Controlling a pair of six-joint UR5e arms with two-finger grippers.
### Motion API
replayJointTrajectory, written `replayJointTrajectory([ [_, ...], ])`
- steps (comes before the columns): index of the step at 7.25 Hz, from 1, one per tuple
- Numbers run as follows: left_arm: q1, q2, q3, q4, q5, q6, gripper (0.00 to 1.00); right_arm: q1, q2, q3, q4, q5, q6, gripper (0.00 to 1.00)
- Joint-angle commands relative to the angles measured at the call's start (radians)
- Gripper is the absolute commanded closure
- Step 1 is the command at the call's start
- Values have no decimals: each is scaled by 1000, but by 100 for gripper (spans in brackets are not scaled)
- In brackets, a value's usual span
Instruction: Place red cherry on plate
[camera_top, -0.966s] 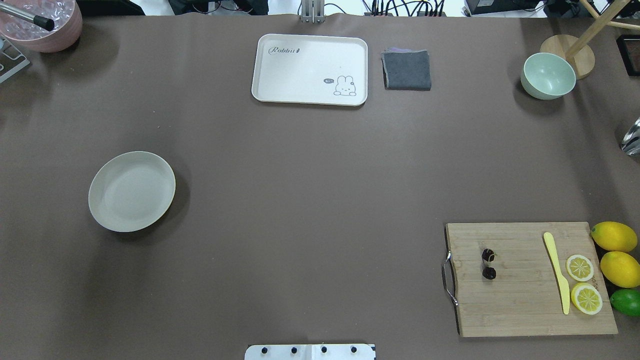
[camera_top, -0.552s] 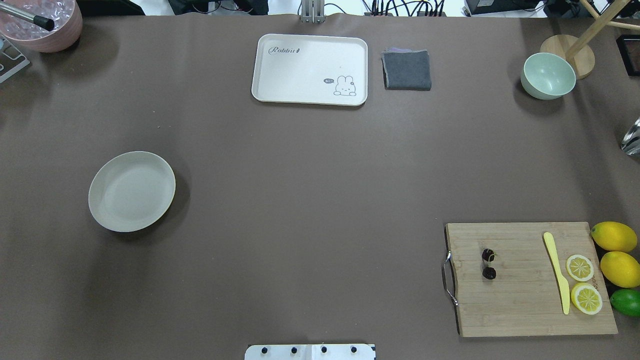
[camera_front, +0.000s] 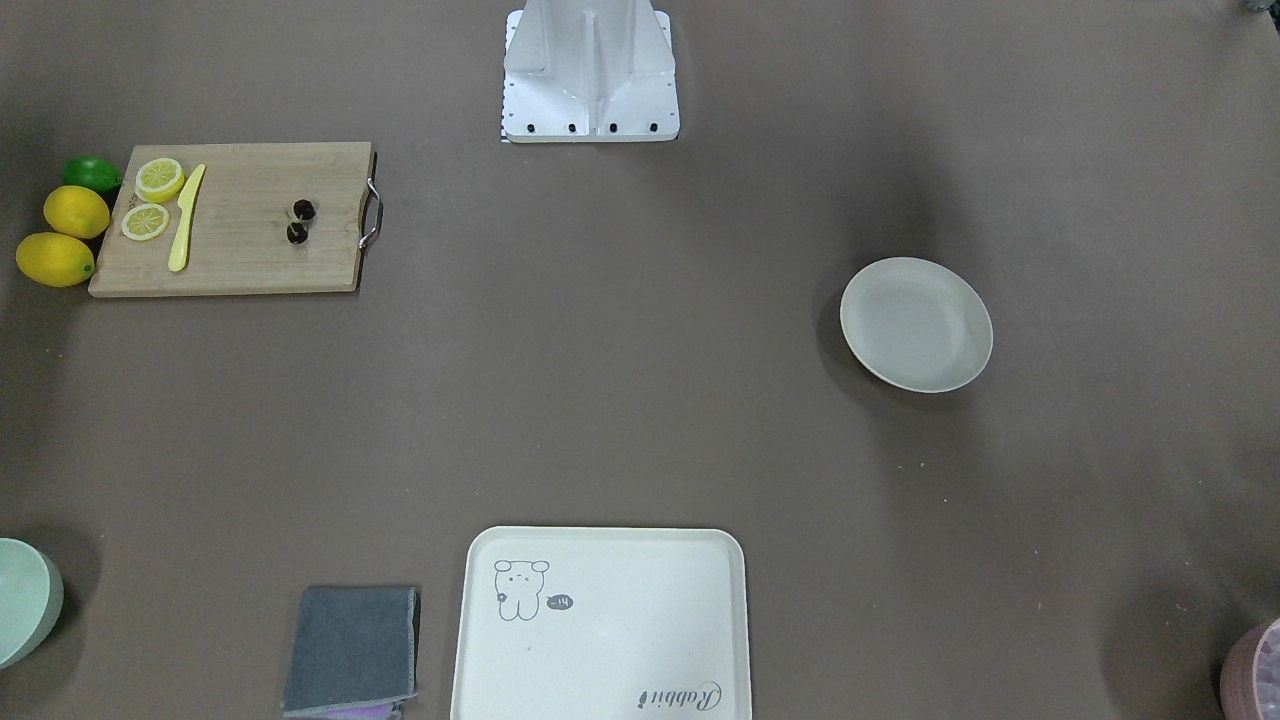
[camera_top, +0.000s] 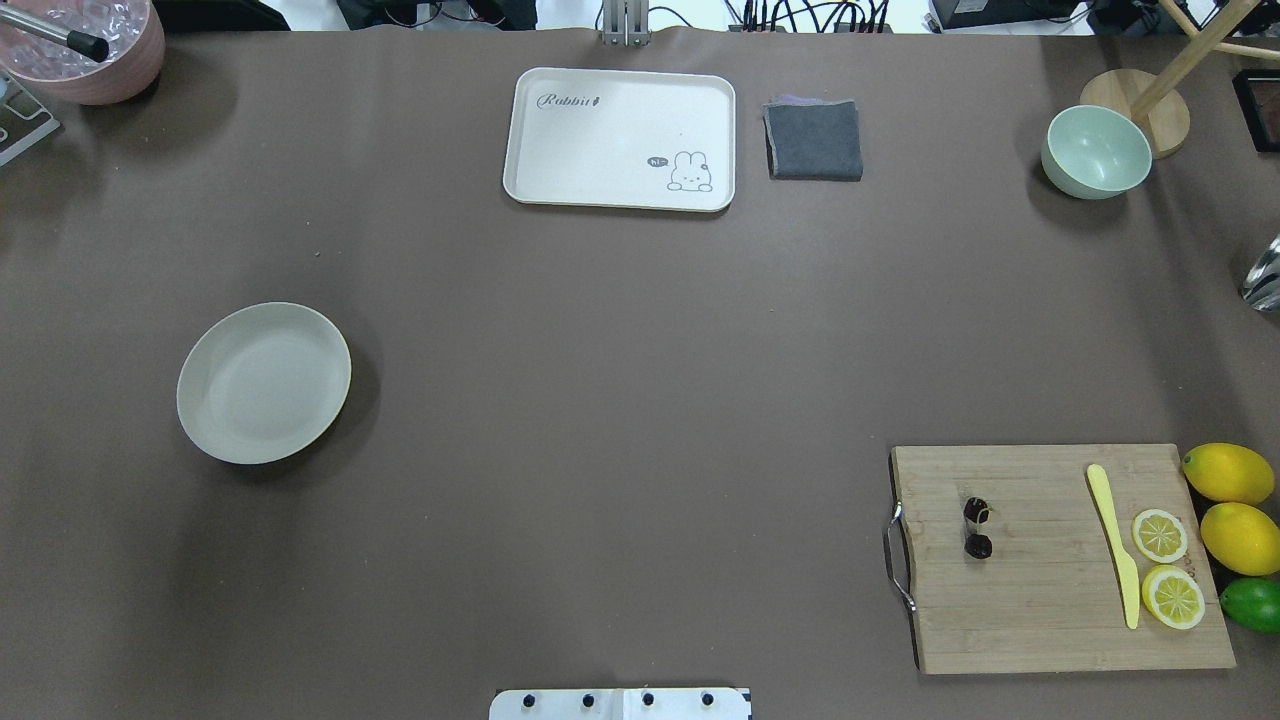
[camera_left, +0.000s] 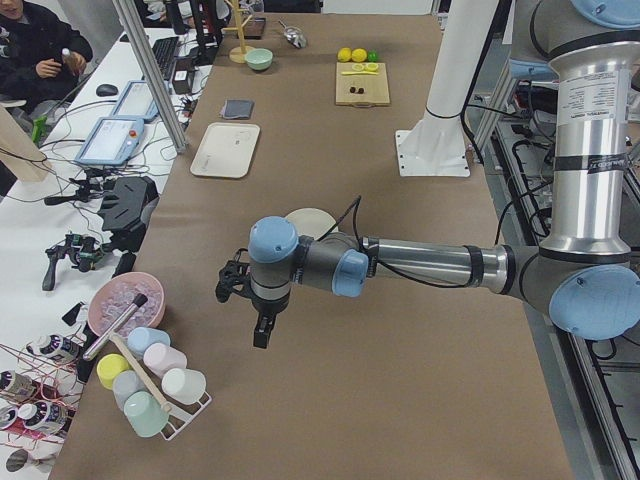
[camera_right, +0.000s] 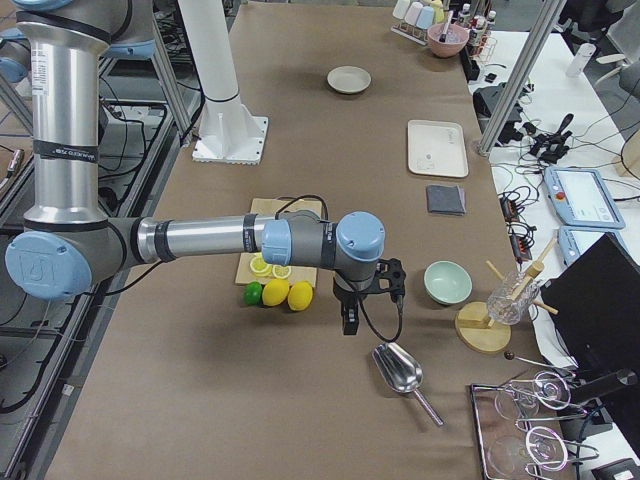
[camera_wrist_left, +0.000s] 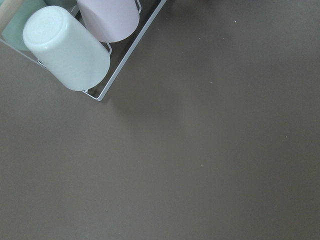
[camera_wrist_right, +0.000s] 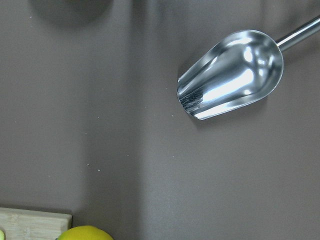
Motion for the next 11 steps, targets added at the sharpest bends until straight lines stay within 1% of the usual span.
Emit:
replayJointTrajectory([
  [1, 0, 0, 3, 2, 0, 0, 1, 1, 0, 1, 0, 12, 0, 0],
  [3, 2, 0, -2, -22, -35, 2, 1, 1, -1, 0, 0, 20, 0, 0],
  [6, 2, 0, -5, -43, -36, 2, 1, 1, -4, 0, 0, 29, 0, 0],
  [9, 2, -11, 19, -45, -37, -3, 1, 1, -6, 0, 0, 30, 0, 0],
  [11, 2, -11, 21, -51, -71, 2, 1, 1, -6, 1, 0, 30, 2, 0],
])
